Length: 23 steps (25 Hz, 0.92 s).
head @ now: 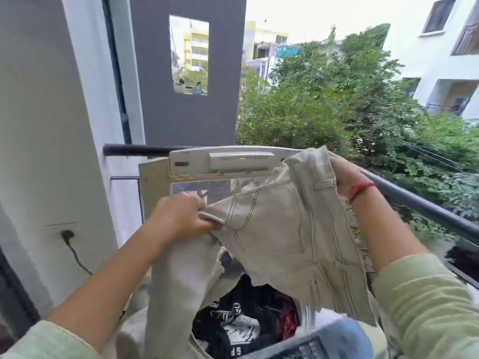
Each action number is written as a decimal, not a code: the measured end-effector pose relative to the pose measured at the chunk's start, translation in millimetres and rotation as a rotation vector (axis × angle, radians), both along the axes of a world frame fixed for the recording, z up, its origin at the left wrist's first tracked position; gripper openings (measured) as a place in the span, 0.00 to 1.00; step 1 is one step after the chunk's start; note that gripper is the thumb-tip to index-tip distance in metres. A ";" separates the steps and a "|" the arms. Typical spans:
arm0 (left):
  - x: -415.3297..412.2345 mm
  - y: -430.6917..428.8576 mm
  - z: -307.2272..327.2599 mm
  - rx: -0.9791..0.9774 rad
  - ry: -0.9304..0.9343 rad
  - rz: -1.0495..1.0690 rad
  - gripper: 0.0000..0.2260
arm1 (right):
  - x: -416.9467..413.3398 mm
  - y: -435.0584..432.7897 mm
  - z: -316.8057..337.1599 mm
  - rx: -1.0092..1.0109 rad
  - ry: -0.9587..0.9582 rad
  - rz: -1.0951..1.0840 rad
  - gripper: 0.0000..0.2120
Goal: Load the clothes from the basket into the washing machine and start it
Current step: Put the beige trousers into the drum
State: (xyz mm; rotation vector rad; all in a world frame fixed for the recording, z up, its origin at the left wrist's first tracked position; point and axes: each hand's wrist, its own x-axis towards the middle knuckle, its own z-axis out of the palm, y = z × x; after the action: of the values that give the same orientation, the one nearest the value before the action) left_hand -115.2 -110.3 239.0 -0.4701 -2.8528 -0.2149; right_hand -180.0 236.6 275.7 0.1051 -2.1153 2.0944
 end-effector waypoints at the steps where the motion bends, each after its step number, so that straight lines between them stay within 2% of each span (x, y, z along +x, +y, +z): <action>1: -9.1 14.4 -18.5 -0.059 -0.038 -0.002 0.22 | -4.5 12.0 -8.9 0.056 -0.074 0.001 0.10; 2: -16.0 26.6 -34.3 -0.093 -0.071 -0.010 0.23 | -18.8 28.9 -30.7 0.089 -0.128 0.088 0.09; 3: -22.8 36.8 -48.3 -0.107 -0.099 -0.023 0.23 | -22.5 43.5 -48.9 0.146 -0.205 0.108 0.08; 5: -35.1 45.5 -63.6 -0.077 -0.175 -0.058 0.23 | -19.6 49.9 -68.1 0.125 -0.270 0.099 0.09; 6: -39.7 44.4 -68.4 -0.002 -0.279 -0.097 0.24 | -16.0 49.8 -70.6 0.076 -0.276 0.124 0.10; 8: -42.9 35.6 -75.4 0.246 -0.602 -0.207 0.26 | -13.7 46.2 -65.7 -0.075 -0.278 0.121 0.11; 10: -42.6 17.7 -89.2 0.405 -0.815 -0.202 0.29 | -19.1 44.4 -69.2 -0.136 -0.293 0.112 0.11; 11: -42.5 4.6 -102.6 0.417 -0.822 -0.148 0.32 | -20.5 41.7 -74.8 -0.133 -0.307 0.108 0.12; 13: -38.8 -28.0 -141.5 0.339 -0.696 0.033 0.35 | -21.5 30.3 -92.9 -0.065 -0.339 0.080 0.12; 15: -26.6 -62.3 -181.5 0.274 -0.558 0.229 0.32 | -20.8 15.2 -118.4 0.199 -0.338 0.103 0.13; 16: -16.8 -76.1 -194.3 0.302 -0.524 0.294 0.31 | -20.2 6.3 -131.2 0.467 -0.334 0.184 0.13; 17: -7.3 -88.3 -203.7 0.336 -0.534 0.328 0.32 | -22.8 -1.4 -145.8 0.831 -0.342 0.301 0.14; 19: 11.8 -107.4 -215.5 0.362 -0.649 0.303 0.40 | -19.3 -26.8 -163.5 1.554 -0.261 0.477 0.15; 20: 22.0 -114.6 -220.6 0.357 -0.733 0.268 0.43 | -13.7 -46.6 -164.7 1.753 -0.158 0.454 0.14; 21: 30.8 -119.8 -223.8 0.346 -0.797 0.227 0.47 | -9.5 -67.9 -166.2 1.776 -0.060 0.391 0.13; 23: 42.9 -126.9 -228.5 0.325 -0.847 0.205 0.51 | -1.5 -112.0 -170.8 1.593 0.042 0.415 0.12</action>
State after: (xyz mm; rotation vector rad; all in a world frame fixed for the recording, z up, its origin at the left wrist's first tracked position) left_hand -72.3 -237.2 10.5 0.0059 -3.5156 -1.0346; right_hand -181.5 124.6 104.9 0.7504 -3.2277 -0.0385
